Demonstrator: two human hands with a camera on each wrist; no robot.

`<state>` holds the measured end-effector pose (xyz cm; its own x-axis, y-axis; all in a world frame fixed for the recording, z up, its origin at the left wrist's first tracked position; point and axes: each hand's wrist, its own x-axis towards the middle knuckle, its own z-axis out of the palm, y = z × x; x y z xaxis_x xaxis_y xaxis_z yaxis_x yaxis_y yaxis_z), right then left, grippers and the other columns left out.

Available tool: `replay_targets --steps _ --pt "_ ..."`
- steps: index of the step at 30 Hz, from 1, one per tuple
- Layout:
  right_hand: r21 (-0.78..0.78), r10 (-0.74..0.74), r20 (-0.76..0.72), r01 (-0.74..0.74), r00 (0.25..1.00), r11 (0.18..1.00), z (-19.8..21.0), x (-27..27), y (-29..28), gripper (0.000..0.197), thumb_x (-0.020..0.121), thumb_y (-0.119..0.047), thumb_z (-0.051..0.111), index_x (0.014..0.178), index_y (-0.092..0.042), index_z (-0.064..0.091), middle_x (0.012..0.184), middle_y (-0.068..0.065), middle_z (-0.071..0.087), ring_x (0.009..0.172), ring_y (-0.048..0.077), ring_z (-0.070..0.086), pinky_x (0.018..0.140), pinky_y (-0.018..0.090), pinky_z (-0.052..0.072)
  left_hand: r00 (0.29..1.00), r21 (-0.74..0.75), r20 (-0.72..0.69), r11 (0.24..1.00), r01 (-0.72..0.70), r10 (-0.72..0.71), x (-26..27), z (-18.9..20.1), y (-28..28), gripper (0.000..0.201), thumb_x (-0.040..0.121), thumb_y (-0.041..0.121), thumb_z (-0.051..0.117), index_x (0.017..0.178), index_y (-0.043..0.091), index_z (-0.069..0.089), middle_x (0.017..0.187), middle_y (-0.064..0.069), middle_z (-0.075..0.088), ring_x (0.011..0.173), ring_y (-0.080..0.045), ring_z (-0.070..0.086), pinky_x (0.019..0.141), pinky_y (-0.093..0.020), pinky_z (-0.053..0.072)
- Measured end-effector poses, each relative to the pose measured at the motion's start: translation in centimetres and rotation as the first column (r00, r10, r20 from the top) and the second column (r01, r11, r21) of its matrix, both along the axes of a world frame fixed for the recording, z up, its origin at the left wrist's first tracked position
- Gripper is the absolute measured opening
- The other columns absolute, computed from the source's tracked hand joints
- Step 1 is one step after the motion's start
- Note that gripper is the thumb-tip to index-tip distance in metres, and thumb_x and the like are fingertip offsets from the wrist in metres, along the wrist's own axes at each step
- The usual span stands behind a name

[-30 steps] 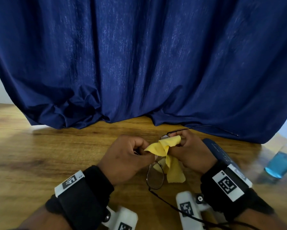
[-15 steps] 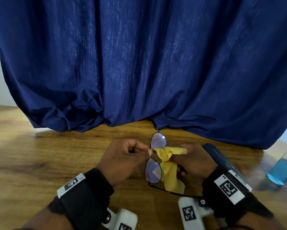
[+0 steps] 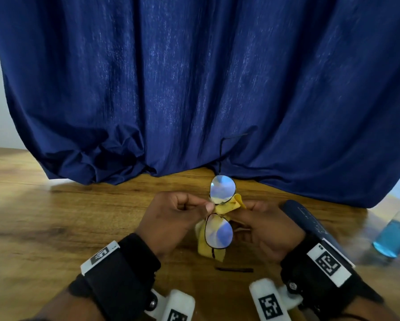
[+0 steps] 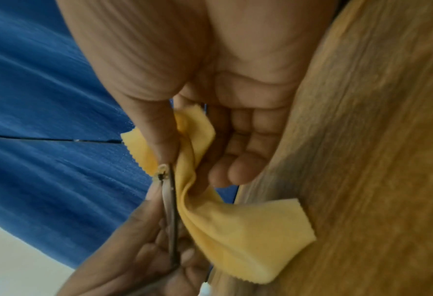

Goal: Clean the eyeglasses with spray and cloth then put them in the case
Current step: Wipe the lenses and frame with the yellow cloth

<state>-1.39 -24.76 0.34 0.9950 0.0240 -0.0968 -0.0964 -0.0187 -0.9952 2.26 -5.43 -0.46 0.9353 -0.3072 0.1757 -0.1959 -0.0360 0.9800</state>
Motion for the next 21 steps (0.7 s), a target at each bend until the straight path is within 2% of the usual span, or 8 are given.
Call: replay_targets --steps 2,4,6,10,13,17,19,21 --pt "0.036 0.017 -0.031 -0.016 0.999 0.999 -0.2 -0.08 0.22 0.025 0.086 -0.022 0.069 0.103 -0.004 0.077 0.112 0.022 0.073 0.113 0.05 0.061 0.099 0.06 0.047 1.0 -0.015 -0.01 1.0 -0.016 0.016 0.03 0.09 0.14 0.008 0.085 0.018 0.078 0.089 0.013 0.081 0.086 0.0 0.082 0.081 -0.008 0.076 0.071 -0.014 0.057" --pt "0.086 0.042 -0.05 -0.038 0.998 0.996 -0.26 0.02 0.16 0.027 0.08 -0.023 0.071 0.099 -0.005 0.079 0.11 0.02 0.074 0.099 0.042 0.066 0.086 0.051 0.052 0.999 -0.013 -0.018 1.0 -0.028 0.028 0.16 0.06 0.24 0.007 0.086 0.019 0.077 0.089 0.013 0.08 0.086 -0.001 0.082 0.082 -0.012 0.076 0.07 -0.016 0.057" --pt "0.154 0.081 -0.051 -0.072 0.995 0.986 -0.13 0.15 0.23 0.031 0.076 -0.023 0.07 0.098 -0.002 0.077 0.103 0.02 0.073 0.085 0.028 0.066 0.073 0.039 0.05 0.999 -0.004 -0.029 0.999 -0.042 0.042 0.2 -0.03 0.21 0.008 0.086 0.022 0.077 0.088 0.015 0.08 0.086 -0.004 0.081 0.083 -0.022 0.076 0.072 -0.027 0.059" --pt "0.264 0.089 -0.033 -0.077 0.995 0.961 -0.23 0.31 0.49 0.024 0.076 -0.018 0.067 0.092 -0.003 0.077 0.09 0.017 0.073 0.07 0.021 0.067 0.065 0.035 0.05 0.995 0.044 0.019 0.994 -0.103 0.103 0.19 -0.17 0.13 0.01 0.084 0.027 0.079 0.085 0.017 0.078 0.085 -0.008 0.08 0.087 -0.033 0.073 0.073 -0.036 0.059" --pt "0.267 0.079 -0.034 -0.067 0.996 0.961 -0.36 0.33 0.66 0.032 0.076 -0.016 0.068 0.102 0.002 0.073 0.091 0.017 0.073 0.075 0.024 0.067 0.071 0.039 0.05 0.99 0.076 0.054 0.988 -0.134 0.13 0.33 -0.19 0.09 0.011 0.084 0.029 0.079 0.085 0.018 0.077 0.086 -0.008 0.079 0.086 -0.029 0.073 0.075 -0.04 0.061" --pt "0.362 0.058 -0.062 -0.031 0.996 0.932 -0.73 0.5 1.1 0.043 0.083 -0.012 0.066 0.12 0.011 0.063 0.113 0.023 0.07 0.102 0.035 0.066 0.096 0.048 0.051 0.997 0.108 0.036 0.991 -0.076 0.072 0.27 -0.31 0.11 0.015 0.082 0.027 0.08 0.087 0.014 0.075 0.082 -0.004 0.08 0.077 -0.016 0.074 0.068 -0.023 0.057" --pt "0.414 0.031 -0.08 0.005 0.996 0.91 -0.62 0.56 0.93 0.048 0.082 -0.016 0.064 0.123 0.01 0.06 0.107 0.023 0.067 0.09 0.029 0.064 0.079 0.041 0.055 0.999 0.144 0.025 0.989 -0.04 0.037 -0.01 -0.39 -0.11 0.015 0.084 0.028 0.079 0.087 0.014 0.075 0.082 -0.001 0.08 0.077 -0.012 0.074 0.07 -0.022 0.057" --pt "0.44 0.012 -0.084 0.026 0.996 0.898 -0.41 0.62 0.64 0.047 0.081 -0.02 0.061 0.119 0.007 0.062 0.099 0.019 0.064 0.077 0.023 0.06 0.068 0.038 0.05 0.999 0.149 0.016 0.988 -0.033 0.031 -0.31 -0.45 -0.36 0.015 0.084 0.033 0.078 0.088 0.019 0.075 0.086 0.002 0.08 0.082 -0.012 0.074 0.073 -0.023 0.057"
